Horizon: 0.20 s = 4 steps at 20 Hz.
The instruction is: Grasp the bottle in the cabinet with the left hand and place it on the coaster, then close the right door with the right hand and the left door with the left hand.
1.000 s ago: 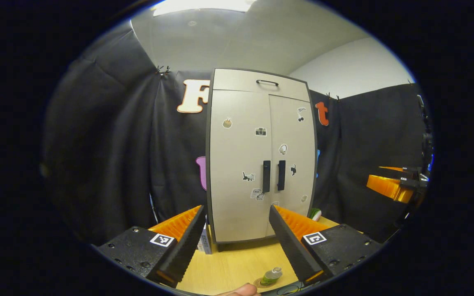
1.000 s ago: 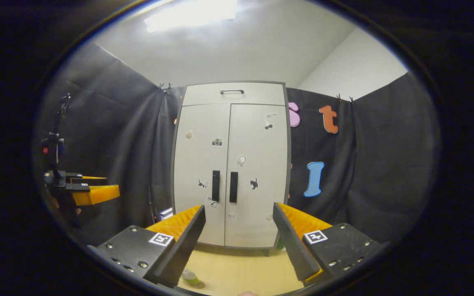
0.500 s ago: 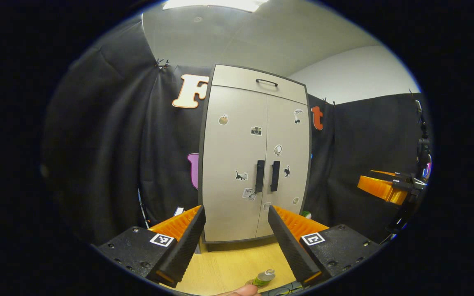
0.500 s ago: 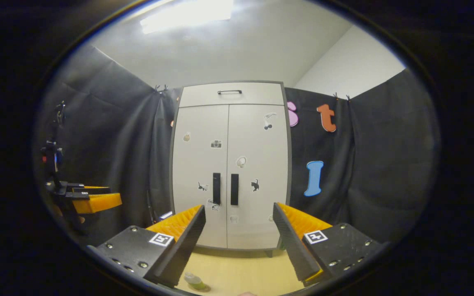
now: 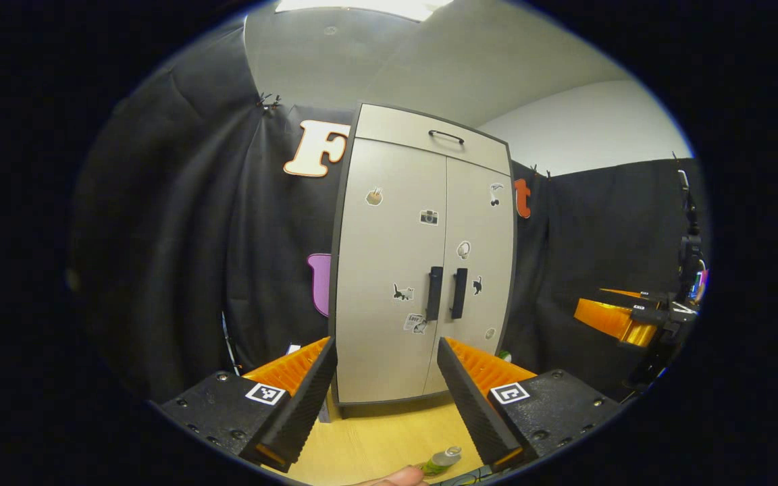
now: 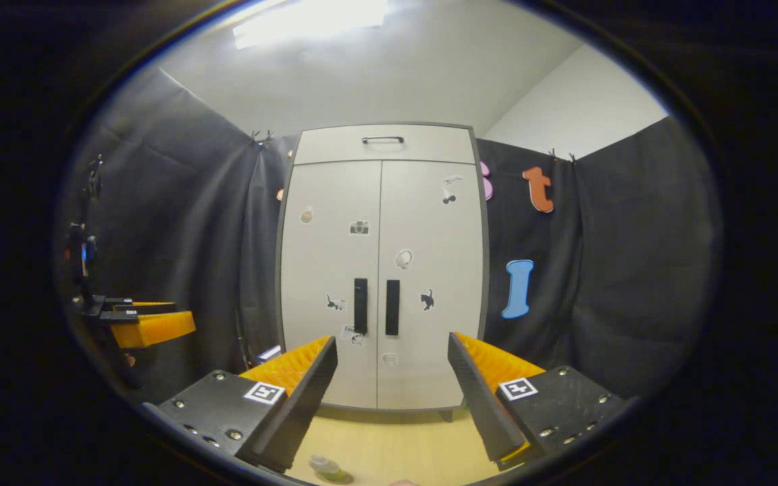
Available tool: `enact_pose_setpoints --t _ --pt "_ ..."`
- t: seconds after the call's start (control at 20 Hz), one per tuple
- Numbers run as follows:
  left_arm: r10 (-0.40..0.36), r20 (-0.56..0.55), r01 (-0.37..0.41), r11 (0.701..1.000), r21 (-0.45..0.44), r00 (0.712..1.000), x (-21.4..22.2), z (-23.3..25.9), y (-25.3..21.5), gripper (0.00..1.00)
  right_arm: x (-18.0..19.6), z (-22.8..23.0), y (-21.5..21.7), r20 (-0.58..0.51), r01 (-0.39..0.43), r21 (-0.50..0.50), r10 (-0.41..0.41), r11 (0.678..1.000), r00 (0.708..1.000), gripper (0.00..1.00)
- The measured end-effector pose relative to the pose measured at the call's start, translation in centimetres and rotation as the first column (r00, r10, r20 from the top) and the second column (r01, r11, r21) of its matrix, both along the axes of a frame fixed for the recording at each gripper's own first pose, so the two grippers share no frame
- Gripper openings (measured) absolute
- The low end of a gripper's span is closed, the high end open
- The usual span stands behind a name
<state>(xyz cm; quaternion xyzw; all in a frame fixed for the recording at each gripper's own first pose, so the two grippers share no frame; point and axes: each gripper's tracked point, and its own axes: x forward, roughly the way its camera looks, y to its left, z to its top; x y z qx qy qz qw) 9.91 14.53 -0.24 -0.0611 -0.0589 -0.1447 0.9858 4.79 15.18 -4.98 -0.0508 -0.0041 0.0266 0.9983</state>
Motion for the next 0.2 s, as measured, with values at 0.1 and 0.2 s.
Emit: enact_pose_setpoints --t 0.1,0.2 --pt "-0.007 0.009 0.007 1.000 -0.006 1.000 0.32 0.26 -0.24 0.96 0.03 0.46 0.60 0.010 -0.019 0.013 0.018 1.000 1.000 0.99" --pt "-0.004 0.006 0.005 1.000 -0.011 1.000 0.57 0.30 -0.43 0.94 0.10 0.93 0.50 0.022 -0.035 0.007 0.035 0.999 0.999 0.99"
